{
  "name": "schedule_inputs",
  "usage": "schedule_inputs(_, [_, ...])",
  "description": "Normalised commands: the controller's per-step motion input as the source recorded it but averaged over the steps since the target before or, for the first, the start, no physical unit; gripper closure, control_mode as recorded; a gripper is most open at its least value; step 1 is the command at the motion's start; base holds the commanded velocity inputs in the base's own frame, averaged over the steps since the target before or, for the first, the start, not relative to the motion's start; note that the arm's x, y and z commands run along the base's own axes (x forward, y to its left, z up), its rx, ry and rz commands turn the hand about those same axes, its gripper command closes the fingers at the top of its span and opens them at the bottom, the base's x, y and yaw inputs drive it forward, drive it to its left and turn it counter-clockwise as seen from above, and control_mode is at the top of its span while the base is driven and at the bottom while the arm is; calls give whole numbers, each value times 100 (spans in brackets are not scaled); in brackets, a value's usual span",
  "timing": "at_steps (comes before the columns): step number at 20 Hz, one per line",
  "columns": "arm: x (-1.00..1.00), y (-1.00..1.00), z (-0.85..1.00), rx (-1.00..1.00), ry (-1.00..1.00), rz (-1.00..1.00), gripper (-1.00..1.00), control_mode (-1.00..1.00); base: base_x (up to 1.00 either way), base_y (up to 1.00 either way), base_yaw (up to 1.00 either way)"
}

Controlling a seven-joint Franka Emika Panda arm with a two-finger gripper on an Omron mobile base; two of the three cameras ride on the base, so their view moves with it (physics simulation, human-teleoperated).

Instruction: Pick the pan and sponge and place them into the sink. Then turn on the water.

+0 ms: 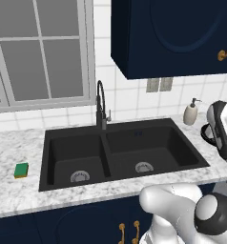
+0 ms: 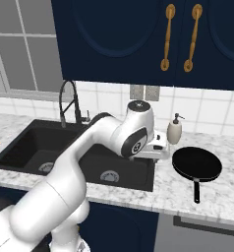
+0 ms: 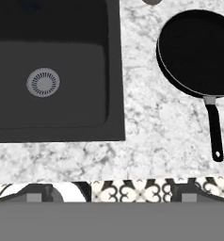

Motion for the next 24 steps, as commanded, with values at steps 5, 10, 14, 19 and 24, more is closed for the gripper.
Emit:
schedule_inputs(5, [0,-70,-33,0,0,-5,-100,-100,0,0,0])
schedule_inputs(10, [0,-25,-13,0,0,-6,-100,-100,0,0,0])
schedule_inputs(14, [18,-24,-8,0,0,-1,-100,-100,0,0,0])
schedule_inputs(19, [18,-61,-34,4,0,0,-100,-100,0,0,0])
schedule_inputs(24, [6,-51,-44,1,1,0,-100,-100,0,0,0])
